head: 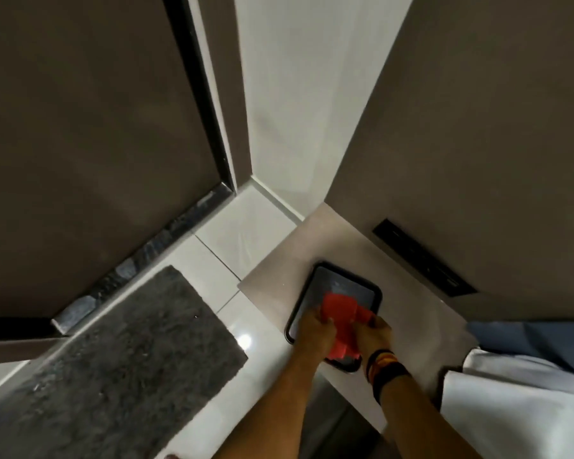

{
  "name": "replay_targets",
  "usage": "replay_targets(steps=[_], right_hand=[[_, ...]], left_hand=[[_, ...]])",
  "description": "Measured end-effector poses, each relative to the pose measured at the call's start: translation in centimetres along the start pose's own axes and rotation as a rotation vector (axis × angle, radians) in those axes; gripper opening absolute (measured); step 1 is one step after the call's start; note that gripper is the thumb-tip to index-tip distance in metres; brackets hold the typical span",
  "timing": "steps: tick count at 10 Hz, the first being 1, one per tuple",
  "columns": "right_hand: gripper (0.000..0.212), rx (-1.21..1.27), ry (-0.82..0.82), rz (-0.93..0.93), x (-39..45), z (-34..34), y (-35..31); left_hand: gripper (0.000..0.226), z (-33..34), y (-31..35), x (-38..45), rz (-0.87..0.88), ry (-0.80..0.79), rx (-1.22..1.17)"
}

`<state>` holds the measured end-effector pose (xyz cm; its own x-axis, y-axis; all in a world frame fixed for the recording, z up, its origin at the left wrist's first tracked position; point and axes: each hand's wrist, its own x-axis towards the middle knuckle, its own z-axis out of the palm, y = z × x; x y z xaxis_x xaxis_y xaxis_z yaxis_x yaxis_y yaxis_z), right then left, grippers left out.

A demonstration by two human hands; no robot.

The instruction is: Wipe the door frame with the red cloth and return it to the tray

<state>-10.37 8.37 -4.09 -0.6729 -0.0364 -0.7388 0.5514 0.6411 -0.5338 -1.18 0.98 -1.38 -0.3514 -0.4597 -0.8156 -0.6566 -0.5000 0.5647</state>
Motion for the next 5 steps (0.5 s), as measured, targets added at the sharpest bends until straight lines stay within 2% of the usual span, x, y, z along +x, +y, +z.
replay_targets(steps=[1,2,3,4,5], right_hand=[[0.034,-0.03,-0.009,-0.003,4.6,0.8,0.6],[0.035,-0.03,-0.086,0.045,7.9,1.8,1.6],[0.037,-0.106,-0.088,0.018,7.7,1.7,2.3],[0.048,-0.325,-0.008,-0.18,4.8,2.1,2.1],[0.054,-0.366,-0.093,-0.408,-0.4,3.5,1.6]], left_hand=[[0.045,1.1,-0.4,3.9,0.01,-0.044,0.008],[0.05,0.6,-1.7,6.4,0.02,-0.106,0.097],[0.053,-0.7,-3.7,6.3,0.114,-0.124,0.321],[0.054,-2.8,-4.1,4.9,0.355,0.028,0.492],[0.054,-5.4,-4.3,1.9,0.551,0.267,0.528]])
